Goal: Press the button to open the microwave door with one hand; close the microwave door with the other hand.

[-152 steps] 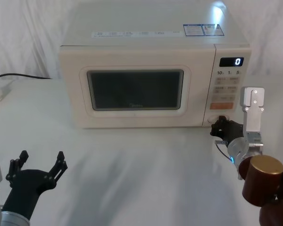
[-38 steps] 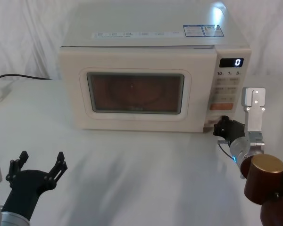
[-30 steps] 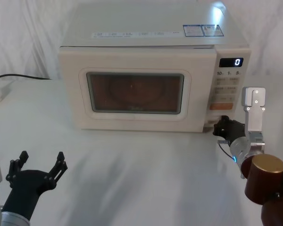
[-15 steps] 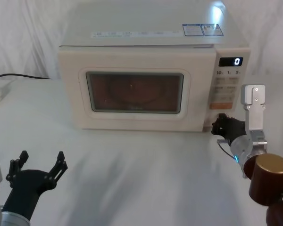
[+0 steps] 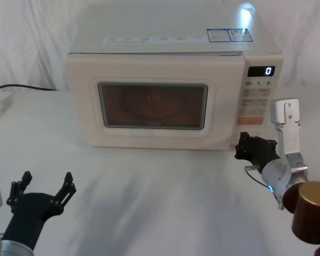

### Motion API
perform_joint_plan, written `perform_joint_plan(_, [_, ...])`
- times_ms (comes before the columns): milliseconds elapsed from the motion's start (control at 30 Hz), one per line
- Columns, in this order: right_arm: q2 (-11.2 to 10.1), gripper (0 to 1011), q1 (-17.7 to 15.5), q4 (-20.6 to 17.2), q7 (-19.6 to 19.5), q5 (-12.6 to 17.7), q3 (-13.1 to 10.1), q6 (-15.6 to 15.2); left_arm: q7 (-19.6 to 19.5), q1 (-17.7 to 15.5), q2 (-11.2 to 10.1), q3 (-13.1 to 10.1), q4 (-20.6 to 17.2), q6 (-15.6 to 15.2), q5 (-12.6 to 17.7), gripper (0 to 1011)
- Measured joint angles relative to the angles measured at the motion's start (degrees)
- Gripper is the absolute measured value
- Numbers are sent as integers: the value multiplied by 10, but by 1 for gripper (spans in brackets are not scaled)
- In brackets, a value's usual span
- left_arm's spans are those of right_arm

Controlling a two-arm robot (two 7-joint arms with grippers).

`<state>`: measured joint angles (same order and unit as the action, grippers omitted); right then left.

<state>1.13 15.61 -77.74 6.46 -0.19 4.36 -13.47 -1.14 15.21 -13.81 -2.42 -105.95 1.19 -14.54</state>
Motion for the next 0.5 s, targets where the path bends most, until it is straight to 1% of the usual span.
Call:
perform_joint_plan(33, [-5,0,-7,-12,8,2,5,-3,0,0,0,0,0,0,0,1001])
perform_joint_plan(100, [-9,0,-14,-23,15,5,9,-6,0,0,0,0,0,0,0,1001])
perform_joint_plan(133, [-15,0,-22,-36,24,8,15,-8,0,0,0,0,0,0,0,1001])
perform_joint_plan(267, [-33,0,-40,-66,51,14,31,-11,0,0,0,0,0,0,0,1001])
perform_joint_plan(300, [-35,0,-42,-69,54,15,34,-11,0,0,0,0,0,0,0,1001])
perform_joint_plan(500, [-32,0,-39,-64,50,15,30,-11,0,0,0,0,0,0,0,1001])
